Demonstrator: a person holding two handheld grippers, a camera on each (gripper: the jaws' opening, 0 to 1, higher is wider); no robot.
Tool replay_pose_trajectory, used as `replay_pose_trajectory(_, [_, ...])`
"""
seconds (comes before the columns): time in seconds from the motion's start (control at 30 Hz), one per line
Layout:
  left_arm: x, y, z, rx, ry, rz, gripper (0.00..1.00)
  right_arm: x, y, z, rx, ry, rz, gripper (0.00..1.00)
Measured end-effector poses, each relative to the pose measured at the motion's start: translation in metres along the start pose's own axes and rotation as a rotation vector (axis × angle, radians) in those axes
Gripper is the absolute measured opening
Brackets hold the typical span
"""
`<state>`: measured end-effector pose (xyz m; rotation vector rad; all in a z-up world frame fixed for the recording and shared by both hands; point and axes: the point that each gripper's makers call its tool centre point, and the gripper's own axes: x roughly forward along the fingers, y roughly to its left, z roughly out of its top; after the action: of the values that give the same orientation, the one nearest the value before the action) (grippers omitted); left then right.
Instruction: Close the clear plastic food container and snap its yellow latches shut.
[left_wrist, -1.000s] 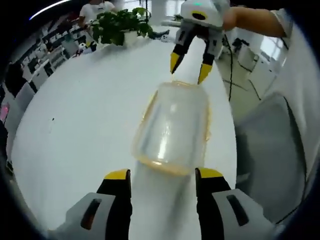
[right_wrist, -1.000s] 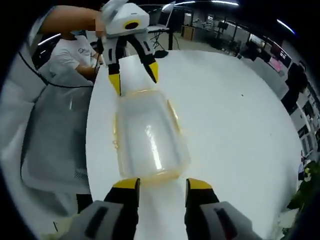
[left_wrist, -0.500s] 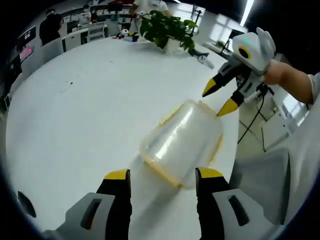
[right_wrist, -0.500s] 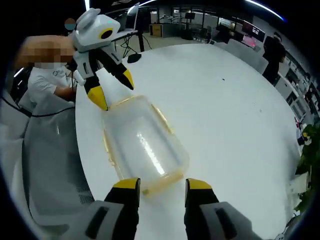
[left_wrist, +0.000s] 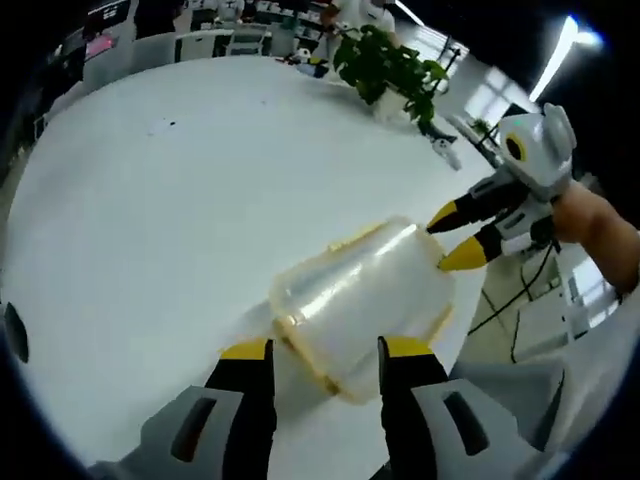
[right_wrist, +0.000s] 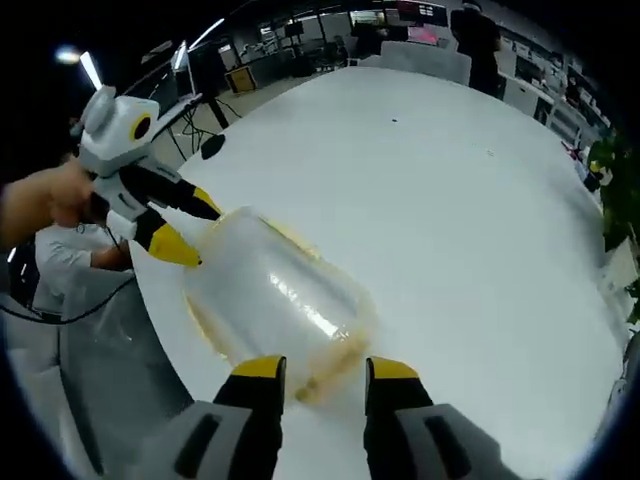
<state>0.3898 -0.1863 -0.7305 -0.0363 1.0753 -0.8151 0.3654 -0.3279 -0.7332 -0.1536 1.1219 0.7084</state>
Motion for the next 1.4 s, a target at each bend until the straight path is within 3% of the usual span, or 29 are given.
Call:
replay_pose_trajectory(0.13, [0.005,-0.001,-0.002,0.003,0.017,0.006,0.38,0.003,0.003,0.004,-0.010,0.005,0.001,0.29])
replay_pose_trajectory(0.23, [0.004,0.003,-0.004,-0.016,0.025,0.026,0.33,0.002,0.002,0.003,-0.006,0.014,-0.002,0.29])
replay_pose_trajectory(0.47, [0.005,0.000,-0.002,-0.025,0.023,0.046,0.31,0.002,0.003,0.004,0.013,0.009,-0.017,0.29])
replay_pose_trajectory(0.8, [0.005,0.000,-0.003,-0.032,0.021,0.048,0.30,0.003,0.003,0.004,0.010,0.027,-0.036,0.27])
replay_pose_trajectory(1.03, [0.006,-0.001,-0.003,-0.026,0.011,0.043,0.29,0.004,0.002,0.003,0.028,0.029,-0.010,0.26])
replay_pose_trajectory(1.1, [0.008,0.000,-0.003,-0.070,0.005,0.042,0.29,0.005,0.003,0.003,0.029,0.037,-0.011,0.26])
replay_pose_trajectory(1.17, [0.011,-0.003,-0.002,-0.079,0.000,0.021,0.30,0.003,0.011,0.001,-0.001,0.060,0.056,0.24])
replay_pose_trajectory(1.2, [0.008,-0.003,-0.001,-0.081,0.001,0.033,0.30,0.002,0.009,0.009,0.115,0.006,0.051,0.24])
replay_pose_trajectory(1.27, [0.008,-0.004,-0.001,-0.069,-0.007,0.039,0.29,-0.001,0.009,0.008,0.034,0.004,0.031,0.24])
replay_pose_trajectory(1.3, [0.007,-0.003,-0.001,-0.116,-0.016,0.035,0.29,0.001,0.012,0.005,0.058,0.015,0.020,0.24])
replay_pose_trajectory(1.33, [0.008,-0.001,-0.002,-0.113,-0.014,0.031,0.28,-0.001,0.011,0.006,0.089,0.017,0.025,0.24])
replay_pose_trajectory(1.37, [0.010,-0.005,-0.005,-0.252,-0.002,0.017,0.28,0.002,0.010,0.006,0.080,0.025,0.027,0.24])
replay_pose_trajectory(1.4, [0.014,-0.003,0.000,-0.156,-0.025,0.005,0.28,0.000,0.010,0.007,0.028,0.043,0.019,0.24])
